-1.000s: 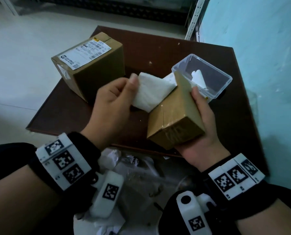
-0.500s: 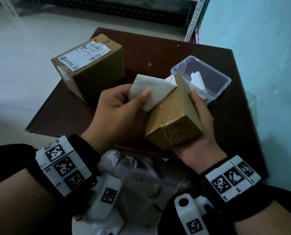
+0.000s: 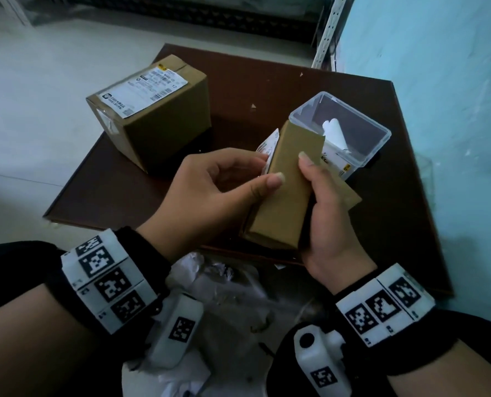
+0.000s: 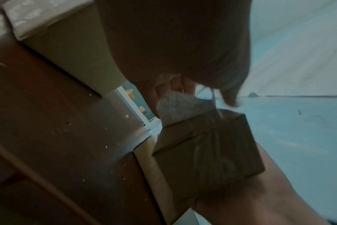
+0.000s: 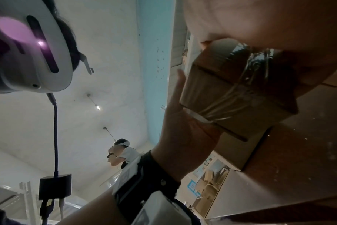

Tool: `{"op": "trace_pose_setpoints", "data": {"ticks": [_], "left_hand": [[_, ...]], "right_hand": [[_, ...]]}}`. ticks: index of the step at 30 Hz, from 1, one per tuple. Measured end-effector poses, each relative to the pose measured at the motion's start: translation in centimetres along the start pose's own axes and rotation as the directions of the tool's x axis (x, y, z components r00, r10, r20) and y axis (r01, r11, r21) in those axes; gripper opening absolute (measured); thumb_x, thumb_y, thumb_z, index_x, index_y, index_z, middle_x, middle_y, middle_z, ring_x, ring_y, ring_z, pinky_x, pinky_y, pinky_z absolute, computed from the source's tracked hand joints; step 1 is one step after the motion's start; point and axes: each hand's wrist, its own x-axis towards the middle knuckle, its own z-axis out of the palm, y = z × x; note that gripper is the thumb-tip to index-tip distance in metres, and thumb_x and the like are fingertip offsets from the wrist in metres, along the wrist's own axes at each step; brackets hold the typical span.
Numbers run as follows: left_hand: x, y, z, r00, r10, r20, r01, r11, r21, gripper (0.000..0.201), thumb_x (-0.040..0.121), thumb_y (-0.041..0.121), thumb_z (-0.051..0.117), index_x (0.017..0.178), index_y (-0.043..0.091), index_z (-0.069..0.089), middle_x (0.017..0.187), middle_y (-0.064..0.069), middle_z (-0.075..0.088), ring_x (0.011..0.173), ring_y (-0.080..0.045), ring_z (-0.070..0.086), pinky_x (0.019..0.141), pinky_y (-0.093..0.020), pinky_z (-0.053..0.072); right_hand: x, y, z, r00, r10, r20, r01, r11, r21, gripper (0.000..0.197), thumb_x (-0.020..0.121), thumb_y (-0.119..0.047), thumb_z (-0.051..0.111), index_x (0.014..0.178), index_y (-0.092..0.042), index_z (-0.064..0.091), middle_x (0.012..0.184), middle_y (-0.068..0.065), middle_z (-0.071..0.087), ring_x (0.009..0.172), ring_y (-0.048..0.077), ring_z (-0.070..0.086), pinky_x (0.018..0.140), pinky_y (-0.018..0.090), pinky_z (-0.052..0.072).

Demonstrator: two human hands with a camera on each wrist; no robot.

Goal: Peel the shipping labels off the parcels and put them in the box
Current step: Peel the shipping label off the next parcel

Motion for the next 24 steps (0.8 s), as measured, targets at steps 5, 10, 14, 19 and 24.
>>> {"op": "trace_pose_setpoints", "data": {"ticks": [5,10,14,19,24], "left_hand": [[0.5,0.3,-0.3,1.000,-0.001,0.000,0.001,0.999,0.032,0.036,0.086,0.025,0.076,0.111,-0.001,0.078,0.116,-0.007,0.078,0.110,-0.017,0.075,0.098,-0.037,0.061],[0.5,-0.1,-0.4,0.999,-0.008,0.032,0.005,0.997,0.078,0.022,0.090,0.021,0.075,0.099,0.001,0.079,0.116,0.000,0.077,0.106,-0.015,0.075,0.094,-0.035,0.062],[0.4,0.1,-0.3,0.999,-0.030,0.032,0.024,0.987,0.158,0.014,0.097,0.009,0.072,0.089,-0.001,0.076,0.113,0.006,0.076,0.103,-0.016,0.075,0.090,-0.035,0.062],[0.7,-0.1,-0.6,0.989,-0.147,0.010,0.144,0.982,0.125,0.017,0.098,0.022,0.068,0.094,0.008,0.076,0.112,0.003,0.078,0.102,-0.016,0.074,0.088,-0.040,0.063],[1.1,1.1,0.0,0.935,-0.351,-0.042,0.332,0.912,-0.240,0.025,0.104,0.018,0.059,0.094,0.000,0.073,0.105,-0.025,0.076,0.089,-0.024,0.071,0.074,-0.030,0.057]], "right_hand": [[0.1,0.0,-0.2,1.000,-0.018,-0.002,0.018,0.999,-0.039,0.040,0.108,-0.042,0.054,0.141,-0.023,0.064,0.124,0.016,0.076,0.109,0.030,0.077,0.092,0.048,0.064],[0.2,-0.1,-0.5,1.000,-0.014,-0.010,0.014,0.998,-0.067,0.039,0.108,-0.042,0.052,0.138,-0.021,0.066,0.126,0.018,0.074,0.113,0.035,0.074,0.097,0.055,0.061],[0.4,0.3,-0.4,1.000,-0.010,-0.022,0.008,0.997,-0.080,0.040,0.107,-0.043,0.056,0.142,-0.025,0.063,0.126,0.015,0.075,0.114,0.035,0.075,0.097,0.057,0.063],[0.4,0.2,-0.3,1.000,-0.011,-0.021,0.009,0.994,-0.109,0.038,0.108,-0.048,0.055,0.141,-0.030,0.062,0.126,0.012,0.074,0.114,0.033,0.075,0.098,0.059,0.062],[0.1,-0.2,-0.4,1.000,-0.006,-0.003,0.005,0.992,-0.126,0.034,0.110,-0.048,0.049,0.134,-0.030,0.063,0.126,0.013,0.073,0.113,0.031,0.074,0.101,0.059,0.060]]}}
